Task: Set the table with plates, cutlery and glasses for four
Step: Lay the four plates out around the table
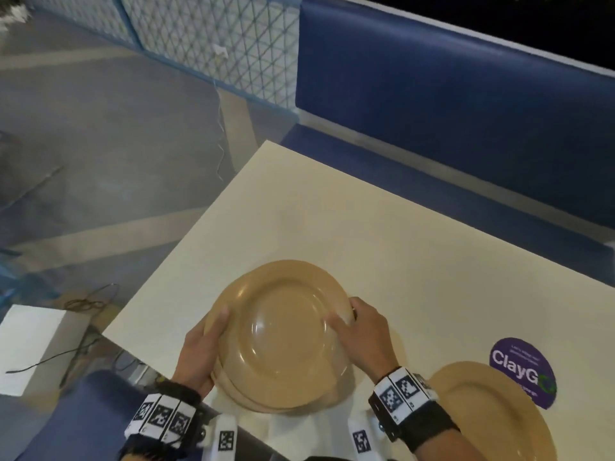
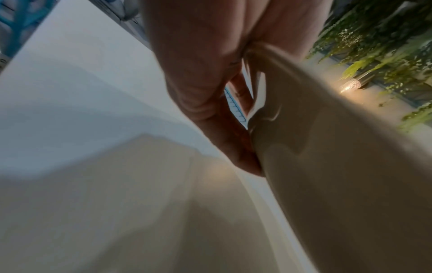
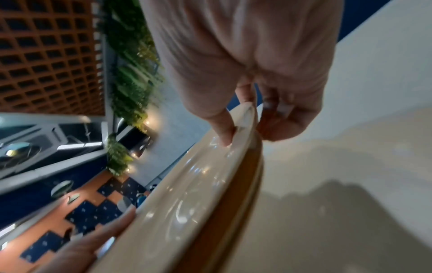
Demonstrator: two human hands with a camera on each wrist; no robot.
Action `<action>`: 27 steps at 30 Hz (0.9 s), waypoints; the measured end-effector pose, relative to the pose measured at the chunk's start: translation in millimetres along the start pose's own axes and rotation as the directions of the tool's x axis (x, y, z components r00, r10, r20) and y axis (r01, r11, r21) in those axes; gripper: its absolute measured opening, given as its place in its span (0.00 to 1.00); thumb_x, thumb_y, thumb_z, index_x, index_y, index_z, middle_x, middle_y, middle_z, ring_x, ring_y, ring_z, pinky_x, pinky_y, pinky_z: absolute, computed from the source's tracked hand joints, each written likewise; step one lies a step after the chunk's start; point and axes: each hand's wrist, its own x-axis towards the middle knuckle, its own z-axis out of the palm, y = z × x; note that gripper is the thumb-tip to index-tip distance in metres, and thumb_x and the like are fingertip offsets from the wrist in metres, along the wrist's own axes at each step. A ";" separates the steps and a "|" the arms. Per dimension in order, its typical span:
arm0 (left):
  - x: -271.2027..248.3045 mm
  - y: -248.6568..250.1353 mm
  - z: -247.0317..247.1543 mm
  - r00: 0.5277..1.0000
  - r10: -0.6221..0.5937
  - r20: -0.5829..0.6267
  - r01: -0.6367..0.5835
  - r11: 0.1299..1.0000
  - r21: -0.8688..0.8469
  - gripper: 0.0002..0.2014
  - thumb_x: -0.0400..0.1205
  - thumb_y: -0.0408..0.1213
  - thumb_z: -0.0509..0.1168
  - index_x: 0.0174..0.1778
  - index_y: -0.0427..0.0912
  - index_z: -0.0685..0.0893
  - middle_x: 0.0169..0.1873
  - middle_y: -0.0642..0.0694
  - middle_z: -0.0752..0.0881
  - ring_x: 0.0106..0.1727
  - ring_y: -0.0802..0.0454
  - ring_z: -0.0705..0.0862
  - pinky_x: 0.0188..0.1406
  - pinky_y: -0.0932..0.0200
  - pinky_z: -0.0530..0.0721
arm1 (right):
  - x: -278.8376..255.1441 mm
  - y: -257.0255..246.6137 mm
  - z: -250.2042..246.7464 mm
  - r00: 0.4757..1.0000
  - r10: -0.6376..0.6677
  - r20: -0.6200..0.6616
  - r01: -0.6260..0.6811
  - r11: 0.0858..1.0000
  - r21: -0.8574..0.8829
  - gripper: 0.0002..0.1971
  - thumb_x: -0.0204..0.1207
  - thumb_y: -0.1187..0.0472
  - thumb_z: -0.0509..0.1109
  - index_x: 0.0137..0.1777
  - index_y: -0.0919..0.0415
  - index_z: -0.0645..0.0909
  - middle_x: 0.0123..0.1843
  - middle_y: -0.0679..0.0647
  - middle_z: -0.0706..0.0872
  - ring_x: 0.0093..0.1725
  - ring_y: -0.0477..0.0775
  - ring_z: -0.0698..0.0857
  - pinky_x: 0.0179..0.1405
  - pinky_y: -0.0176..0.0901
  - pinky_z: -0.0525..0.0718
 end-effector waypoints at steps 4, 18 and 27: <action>10.6 3.8 -17.5 1.000 0.012 0.011 -0.012 0.998 0.055 0.12 0.81 0.44 0.72 0.60 0.48 0.88 0.50 0.41 0.94 0.54 0.36 0.91 0.53 0.40 0.88 | 11.2 -13.0 5.1 1.000 0.015 0.009 -0.015 0.998 0.065 0.14 0.77 0.48 0.73 0.59 0.52 0.81 0.50 0.47 0.88 0.46 0.48 0.87 0.44 0.40 0.84; 26.6 40.2 -130.0 0.845 0.188 -0.500 -0.110 0.977 0.181 0.26 0.71 0.61 0.75 0.62 0.53 0.87 0.54 0.43 0.91 0.59 0.35 0.88 0.63 0.29 0.82 | 27.9 0.2 20.3 0.983 0.177 -0.051 -0.169 0.978 0.123 0.14 0.77 0.51 0.72 0.56 0.57 0.77 0.49 0.53 0.86 0.42 0.51 0.85 0.43 0.50 0.87; 18.9 70.6 -90.5 0.900 0.213 -0.381 -0.211 0.976 0.047 0.20 0.82 0.47 0.70 0.70 0.50 0.83 0.60 0.41 0.87 0.63 0.37 0.84 0.60 0.39 0.83 | -5.2 -5.2 74.6 0.870 -0.382 0.312 0.491 0.612 -0.620 0.24 0.79 0.44 0.61 0.74 0.46 0.68 0.77 0.52 0.71 0.78 0.63 0.69 0.73 0.67 0.70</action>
